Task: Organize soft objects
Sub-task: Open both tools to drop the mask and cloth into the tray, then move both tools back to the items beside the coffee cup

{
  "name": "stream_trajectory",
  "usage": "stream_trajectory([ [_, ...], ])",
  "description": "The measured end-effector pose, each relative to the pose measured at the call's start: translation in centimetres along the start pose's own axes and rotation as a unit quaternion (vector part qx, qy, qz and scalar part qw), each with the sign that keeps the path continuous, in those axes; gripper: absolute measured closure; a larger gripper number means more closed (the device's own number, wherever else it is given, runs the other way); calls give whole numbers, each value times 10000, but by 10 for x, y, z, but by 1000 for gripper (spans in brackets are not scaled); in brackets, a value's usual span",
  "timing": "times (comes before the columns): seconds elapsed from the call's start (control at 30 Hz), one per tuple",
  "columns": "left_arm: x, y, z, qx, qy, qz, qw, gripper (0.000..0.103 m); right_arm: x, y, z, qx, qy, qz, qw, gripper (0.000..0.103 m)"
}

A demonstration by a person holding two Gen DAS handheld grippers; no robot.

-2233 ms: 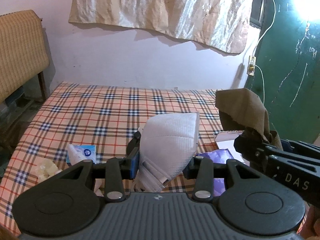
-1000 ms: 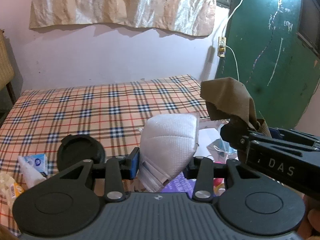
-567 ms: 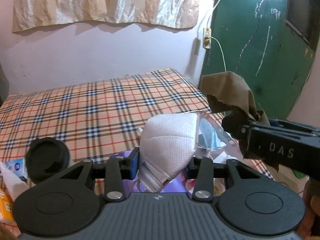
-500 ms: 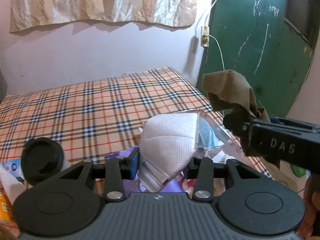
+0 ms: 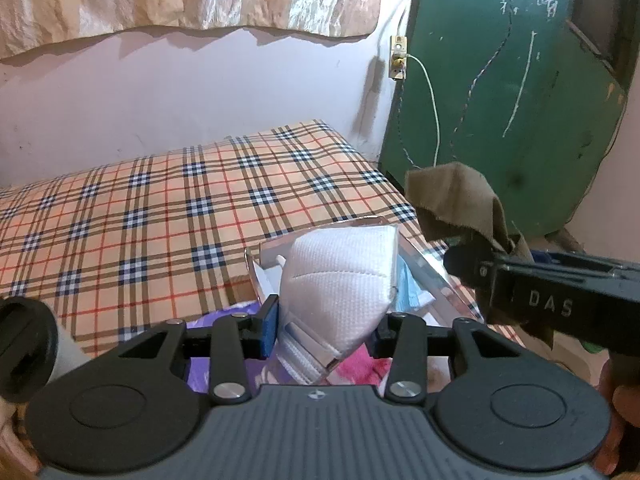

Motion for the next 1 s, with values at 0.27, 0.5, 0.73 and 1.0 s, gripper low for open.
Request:
stream_trajectory([
  [0.27, 36, 19, 4, -168, -41, -89, 9998, 54, 29, 10, 13, -44, -97, -57, 9999, 51],
  [0.5, 42, 26, -4, -385, -169, -52, 9991, 29, 39, 13, 23, 76, -112, 36, 9999, 30],
  [0.73, 20, 21, -17, -428, -115, 4, 9990, 29, 11, 12, 5, 109, -38, 248, 9996, 28],
  [1.0, -19, 9, -46, -519, 267, 37, 9983, 24, -14, 4, -49, -264, 111, 205, 9994, 27],
])
Point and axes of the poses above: each gripper's, at about its wrist camera, not at the fingertips, and x roughly the way its jaws point, z to its right, y to its top, the point moved 7 cm from there along x, roughly the way its jaws point, and after that the axes turned 11 degrees about y, right-handed, at the moved point
